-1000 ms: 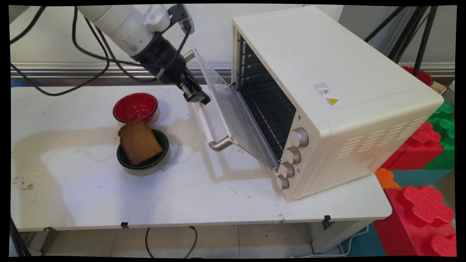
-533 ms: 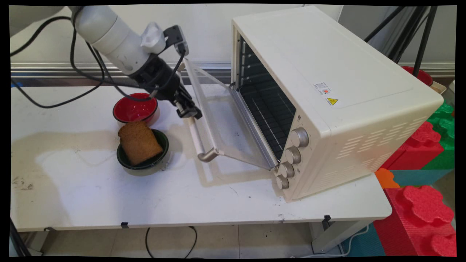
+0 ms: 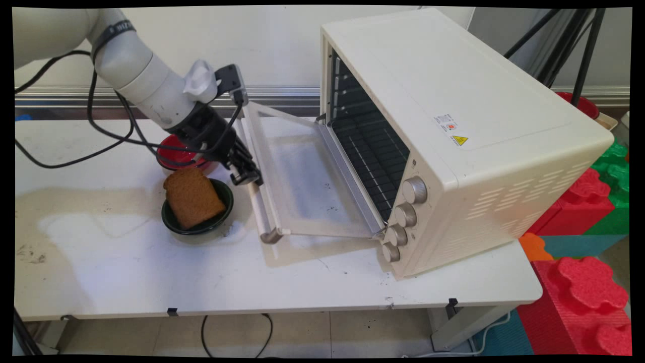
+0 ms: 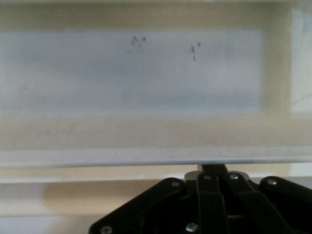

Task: Open the oven

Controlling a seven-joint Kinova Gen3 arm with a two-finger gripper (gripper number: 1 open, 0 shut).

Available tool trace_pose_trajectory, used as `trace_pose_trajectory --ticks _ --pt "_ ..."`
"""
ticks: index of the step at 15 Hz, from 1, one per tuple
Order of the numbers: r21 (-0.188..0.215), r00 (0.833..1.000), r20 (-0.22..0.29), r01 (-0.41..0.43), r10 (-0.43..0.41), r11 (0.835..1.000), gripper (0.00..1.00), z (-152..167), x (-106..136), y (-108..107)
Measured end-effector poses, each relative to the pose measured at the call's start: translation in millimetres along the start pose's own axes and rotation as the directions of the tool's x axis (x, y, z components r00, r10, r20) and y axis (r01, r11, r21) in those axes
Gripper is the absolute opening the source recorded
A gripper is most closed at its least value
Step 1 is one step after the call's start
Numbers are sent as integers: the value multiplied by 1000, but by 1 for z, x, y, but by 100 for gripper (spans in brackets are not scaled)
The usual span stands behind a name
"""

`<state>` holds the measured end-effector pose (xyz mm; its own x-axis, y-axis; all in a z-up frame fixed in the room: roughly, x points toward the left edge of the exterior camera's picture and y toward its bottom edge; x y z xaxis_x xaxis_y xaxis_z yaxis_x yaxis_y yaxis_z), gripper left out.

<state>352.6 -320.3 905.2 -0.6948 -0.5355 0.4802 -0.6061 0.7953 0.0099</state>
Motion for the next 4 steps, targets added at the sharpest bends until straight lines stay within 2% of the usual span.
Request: trace_pose_trajectory --ticks 4 --pt "3 1000 9 6 -6 1000 0 5 -14 2"
